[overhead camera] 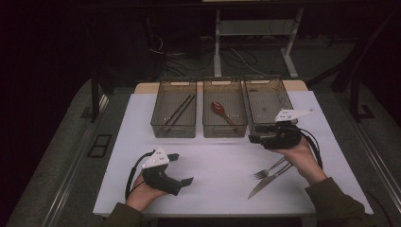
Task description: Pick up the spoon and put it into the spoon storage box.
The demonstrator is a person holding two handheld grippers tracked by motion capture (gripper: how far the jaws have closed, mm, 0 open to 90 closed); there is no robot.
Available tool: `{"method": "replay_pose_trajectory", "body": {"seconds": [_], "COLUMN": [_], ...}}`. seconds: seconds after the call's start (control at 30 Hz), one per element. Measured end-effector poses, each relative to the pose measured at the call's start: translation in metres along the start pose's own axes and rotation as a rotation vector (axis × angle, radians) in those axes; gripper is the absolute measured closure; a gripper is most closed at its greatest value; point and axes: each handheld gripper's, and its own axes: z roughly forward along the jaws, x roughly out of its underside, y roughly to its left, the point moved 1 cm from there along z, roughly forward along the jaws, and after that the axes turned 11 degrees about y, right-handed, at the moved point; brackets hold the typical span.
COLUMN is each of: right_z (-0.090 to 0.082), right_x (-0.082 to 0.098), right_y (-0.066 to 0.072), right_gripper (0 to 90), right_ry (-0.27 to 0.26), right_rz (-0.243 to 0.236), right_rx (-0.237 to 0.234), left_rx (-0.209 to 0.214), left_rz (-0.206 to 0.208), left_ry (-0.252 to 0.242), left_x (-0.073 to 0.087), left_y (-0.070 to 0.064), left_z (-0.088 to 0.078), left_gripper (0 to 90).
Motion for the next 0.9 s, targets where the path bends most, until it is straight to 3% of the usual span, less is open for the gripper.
{"method": "replay_pose_trajectory", "body": {"seconds": [0.47, 0.7, 0.9], "right_z": [-0.017, -0.023, -0.028], "right_x": [0.042, 0.057, 0.071], "right_y": [0.003, 0.005, 0.003], "right_gripper": [50.0, 57.9, 67.0], "right_ry": [0.039, 0.056, 0.077], "right_rz": [0.041, 0.064, 0.077], "right_rx": [-0.011, -0.041, -0.034], "left_rx": [0.001, 0.0, -0.001], "left_rz": [0.002, 0.005, 0.008], "left_ry": [-0.001, -0.001, 0.003], "left_x": [0.0, 0.0, 0.0], "left_y": [-0.002, -0.002, -0.002], "left_z": [-0.001, -0.001, -0.001], "left_gripper": [0.0, 0.0, 0.0]}}
